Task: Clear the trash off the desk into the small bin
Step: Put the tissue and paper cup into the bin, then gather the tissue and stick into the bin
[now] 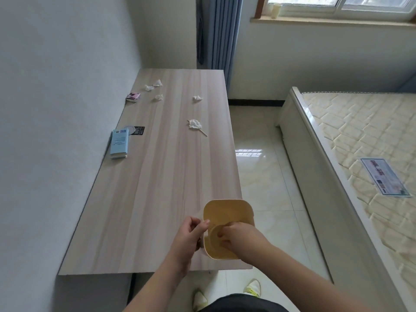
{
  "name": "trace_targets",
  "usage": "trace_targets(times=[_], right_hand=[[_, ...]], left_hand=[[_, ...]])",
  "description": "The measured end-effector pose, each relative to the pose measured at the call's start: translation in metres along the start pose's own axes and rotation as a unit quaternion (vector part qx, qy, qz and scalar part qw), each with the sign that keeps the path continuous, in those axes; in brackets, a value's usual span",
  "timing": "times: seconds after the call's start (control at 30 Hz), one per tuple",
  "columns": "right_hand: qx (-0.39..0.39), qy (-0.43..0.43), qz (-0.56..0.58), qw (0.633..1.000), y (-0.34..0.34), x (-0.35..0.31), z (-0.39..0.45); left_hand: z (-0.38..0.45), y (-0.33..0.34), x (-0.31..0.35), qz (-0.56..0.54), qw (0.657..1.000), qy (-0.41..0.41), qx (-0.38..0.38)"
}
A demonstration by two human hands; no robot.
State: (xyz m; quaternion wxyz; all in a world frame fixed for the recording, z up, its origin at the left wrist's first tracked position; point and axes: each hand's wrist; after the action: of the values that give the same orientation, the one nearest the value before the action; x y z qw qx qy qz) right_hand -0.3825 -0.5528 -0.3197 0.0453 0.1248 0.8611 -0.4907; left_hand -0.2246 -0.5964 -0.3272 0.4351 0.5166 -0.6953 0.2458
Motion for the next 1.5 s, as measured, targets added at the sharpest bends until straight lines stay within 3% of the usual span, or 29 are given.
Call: trace_targets(times=[0.4, 0.63, 0.83, 1.1, 1.33, 1.5], right_hand=[[0.131, -0.031, 0.085, 0.987, -0.017, 0.091, -0.047], [0.234, -0.051, 0.148, 0.96, -0.049, 0.181, -0.099], [0.329, 0.017, 0.207, 0.921, -0.065, 0.293, -0.14], [0.339, 0.098, 0.16, 0.922, -0.062, 0.386, -0.151], [0.318, 0.104, 0.123, 0.934, -0.064, 0.406, -0.132], [0.308, 0.14, 0.066, 0.939, -0.073, 0.408, -0.112]], left_hand=[[0.023, 0.085, 0.007, 0.057, 0.997, -0.004, -0.052], [0.035, 0.174, 0.009, 0.042, 0.998, -0.016, -0.041], [0.047, 0.261, 0.014, 0.018, 0.999, -0.026, -0.017], [0.053, 0.327, 0.02, 0.026, 0.999, -0.025, -0.02], [0.069, 0.338, 0.028, 0.054, 0.998, -0.029, -0.029], [0.097, 0.338, 0.029, 0.011, 0.999, -0.048, -0.013]])
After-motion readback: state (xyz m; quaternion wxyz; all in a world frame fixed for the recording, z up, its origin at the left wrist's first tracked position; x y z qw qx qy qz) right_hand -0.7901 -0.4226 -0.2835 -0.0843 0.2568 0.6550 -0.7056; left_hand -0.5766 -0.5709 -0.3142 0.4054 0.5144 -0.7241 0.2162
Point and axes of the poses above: each hand's wrist, its own z-axis towards the middle knuckle, its own y-axis out of the palm, x = y × z, and after that the axes turned 4 degrees about x, right-handed
